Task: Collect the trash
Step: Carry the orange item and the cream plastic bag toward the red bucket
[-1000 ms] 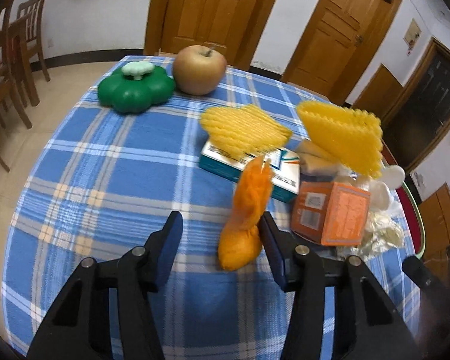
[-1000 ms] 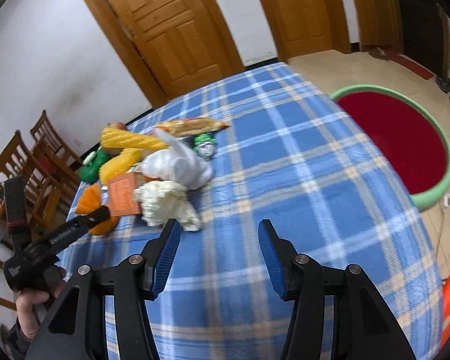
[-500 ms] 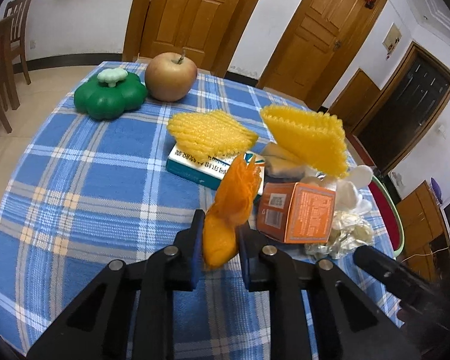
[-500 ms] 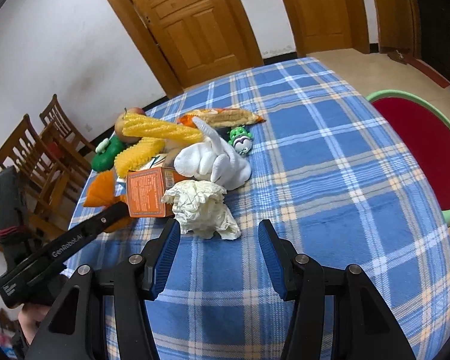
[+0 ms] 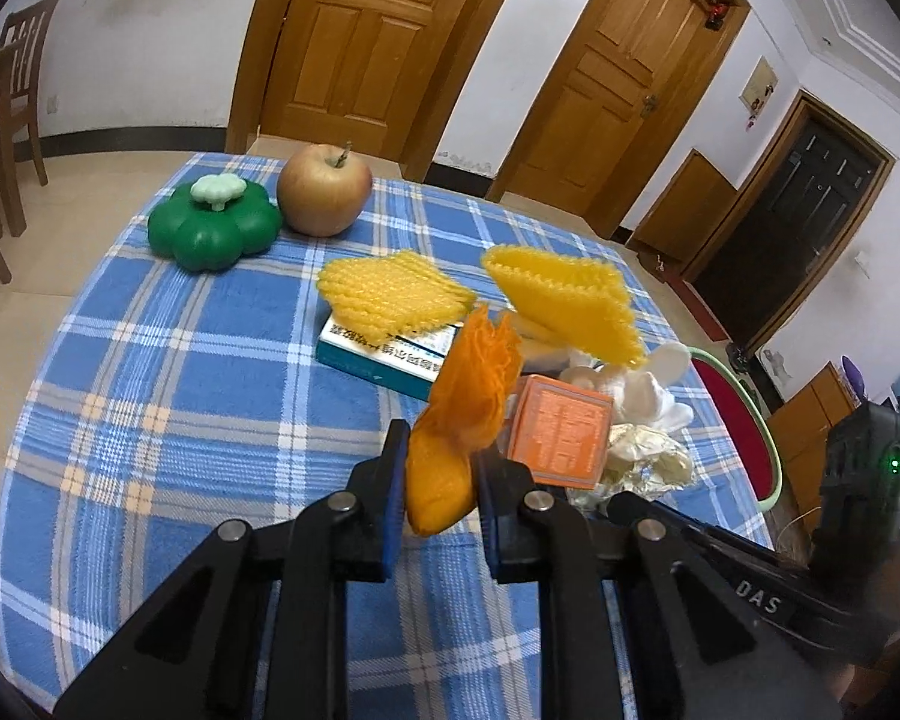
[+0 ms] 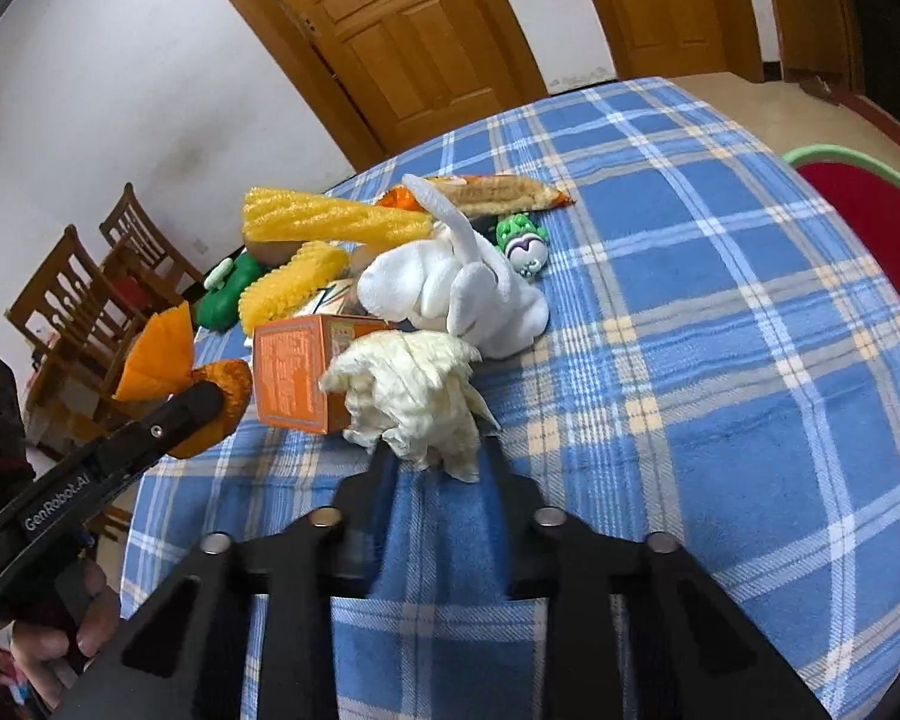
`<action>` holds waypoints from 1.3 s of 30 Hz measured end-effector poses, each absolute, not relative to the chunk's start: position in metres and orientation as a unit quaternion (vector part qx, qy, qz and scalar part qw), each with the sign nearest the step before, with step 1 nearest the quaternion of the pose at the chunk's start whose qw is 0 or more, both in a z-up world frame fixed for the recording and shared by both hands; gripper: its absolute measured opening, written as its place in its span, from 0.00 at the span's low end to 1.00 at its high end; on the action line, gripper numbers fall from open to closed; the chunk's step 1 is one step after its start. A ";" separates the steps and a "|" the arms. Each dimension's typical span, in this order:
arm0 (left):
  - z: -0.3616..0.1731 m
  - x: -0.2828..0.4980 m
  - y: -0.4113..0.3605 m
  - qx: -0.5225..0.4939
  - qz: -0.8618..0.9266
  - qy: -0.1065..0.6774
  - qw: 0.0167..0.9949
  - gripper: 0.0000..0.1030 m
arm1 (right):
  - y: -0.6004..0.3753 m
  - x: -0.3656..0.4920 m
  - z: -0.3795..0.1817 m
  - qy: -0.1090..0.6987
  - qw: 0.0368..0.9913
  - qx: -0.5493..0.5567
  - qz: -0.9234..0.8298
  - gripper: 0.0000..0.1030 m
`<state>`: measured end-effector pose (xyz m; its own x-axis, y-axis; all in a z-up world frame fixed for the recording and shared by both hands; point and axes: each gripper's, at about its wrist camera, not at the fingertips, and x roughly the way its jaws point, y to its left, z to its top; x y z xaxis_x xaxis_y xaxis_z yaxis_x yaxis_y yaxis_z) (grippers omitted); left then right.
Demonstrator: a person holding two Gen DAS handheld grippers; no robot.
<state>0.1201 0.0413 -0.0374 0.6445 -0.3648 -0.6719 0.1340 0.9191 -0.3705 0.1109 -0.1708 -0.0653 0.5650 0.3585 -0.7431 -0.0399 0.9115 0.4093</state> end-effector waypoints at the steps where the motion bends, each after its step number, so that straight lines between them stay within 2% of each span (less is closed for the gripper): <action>1: -0.036 0.119 0.040 -0.144 -0.140 0.397 0.896 0.19 | -0.172 0.110 -0.065 0.451 0.867 0.178 0.114 0.16; 3: -0.034 0.116 0.038 -0.143 -0.142 0.395 0.896 0.19 | -0.176 0.107 -0.065 0.448 0.867 0.186 0.115 0.11; 9: -0.024 0.107 0.034 -0.138 -0.143 0.388 0.900 0.19 | -0.183 0.094 -0.056 0.433 0.873 0.191 0.119 0.05; 39: 0.015 0.070 -0.017 -0.100 -0.197 0.367 0.904 0.19 | -0.242 0.026 0.005 0.333 0.913 0.215 0.095 0.04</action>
